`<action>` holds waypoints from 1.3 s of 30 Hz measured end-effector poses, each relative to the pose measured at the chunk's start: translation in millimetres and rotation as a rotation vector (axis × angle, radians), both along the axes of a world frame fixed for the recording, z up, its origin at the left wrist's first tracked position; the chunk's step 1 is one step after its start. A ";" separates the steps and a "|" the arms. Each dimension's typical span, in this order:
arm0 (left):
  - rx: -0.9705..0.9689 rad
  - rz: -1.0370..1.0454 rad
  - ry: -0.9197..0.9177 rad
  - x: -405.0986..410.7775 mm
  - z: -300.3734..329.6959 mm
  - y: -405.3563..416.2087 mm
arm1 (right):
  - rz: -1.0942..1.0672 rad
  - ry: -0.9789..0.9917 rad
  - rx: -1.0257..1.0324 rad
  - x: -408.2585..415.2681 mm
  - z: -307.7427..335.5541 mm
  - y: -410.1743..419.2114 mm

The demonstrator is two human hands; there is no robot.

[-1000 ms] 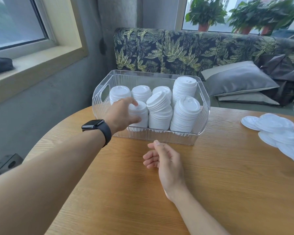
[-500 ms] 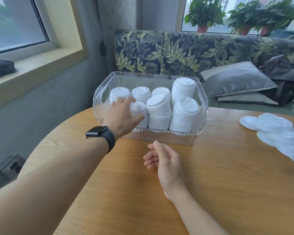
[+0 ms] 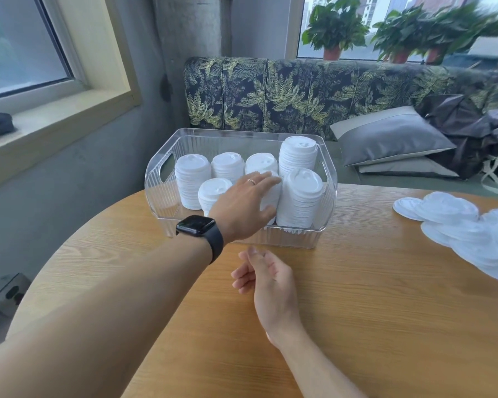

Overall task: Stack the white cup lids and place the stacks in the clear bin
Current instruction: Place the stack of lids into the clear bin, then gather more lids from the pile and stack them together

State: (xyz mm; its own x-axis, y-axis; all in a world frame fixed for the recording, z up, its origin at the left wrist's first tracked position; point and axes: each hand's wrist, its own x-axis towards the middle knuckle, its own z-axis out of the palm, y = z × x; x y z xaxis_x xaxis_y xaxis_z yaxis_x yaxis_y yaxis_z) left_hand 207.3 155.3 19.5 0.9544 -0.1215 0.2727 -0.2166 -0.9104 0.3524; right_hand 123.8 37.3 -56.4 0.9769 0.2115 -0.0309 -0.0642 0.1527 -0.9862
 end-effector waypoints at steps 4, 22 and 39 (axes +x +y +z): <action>0.014 0.029 -0.002 -0.4 -4.1 -2.4 | 0.006 0.009 0.015 0.4 -0.1 -0.9; -0.360 0.194 -0.296 -55.1 -8.1 -57.8 | -0.380 0.043 0.023 2.2 8.2 -53.3; -0.586 -0.005 0.184 -87.0 -61.3 -265.0 | -0.737 0.076 -0.022 -5.0 8.0 -264.9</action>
